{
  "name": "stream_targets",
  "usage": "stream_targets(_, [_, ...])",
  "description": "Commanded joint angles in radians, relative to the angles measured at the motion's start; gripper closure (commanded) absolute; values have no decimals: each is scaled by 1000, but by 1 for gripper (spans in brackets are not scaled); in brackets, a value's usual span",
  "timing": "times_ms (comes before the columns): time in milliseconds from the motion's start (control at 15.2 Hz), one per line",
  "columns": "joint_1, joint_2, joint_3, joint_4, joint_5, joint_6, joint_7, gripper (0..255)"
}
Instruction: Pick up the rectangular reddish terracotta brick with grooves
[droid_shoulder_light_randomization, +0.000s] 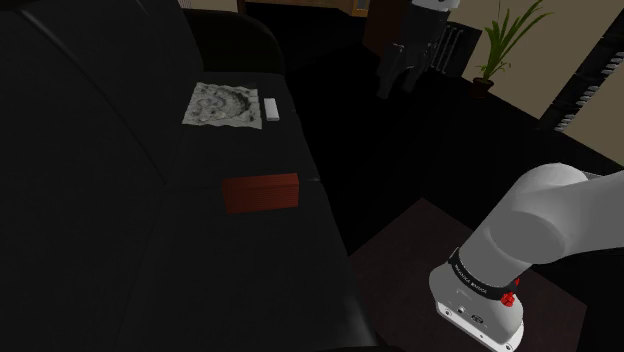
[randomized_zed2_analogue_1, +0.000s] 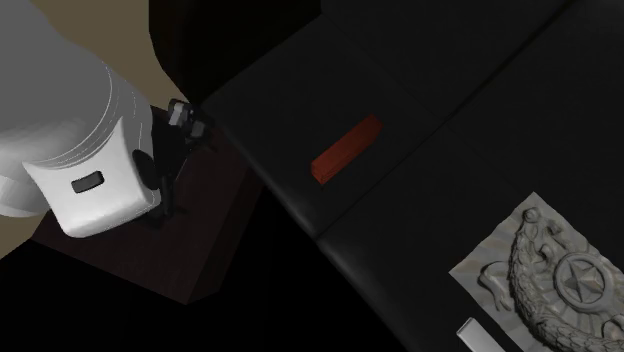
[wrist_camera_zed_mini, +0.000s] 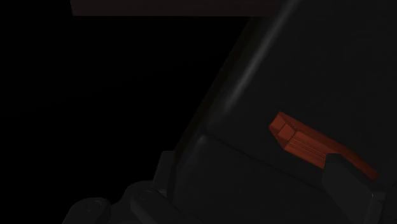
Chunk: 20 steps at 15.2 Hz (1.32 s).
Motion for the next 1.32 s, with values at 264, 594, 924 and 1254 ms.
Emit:
stream_targets(264, [41, 121, 16, -1, 1, 113, -75, 0])
stream_targets(594, [87, 282, 41, 22, 0, 241, -165, 0])
stream_targets(924, [129, 448, 72, 67, -9, 351, -247, 0])
stream_targets(1254, [166, 614, 109, 129, -31, 442, -318, 0])
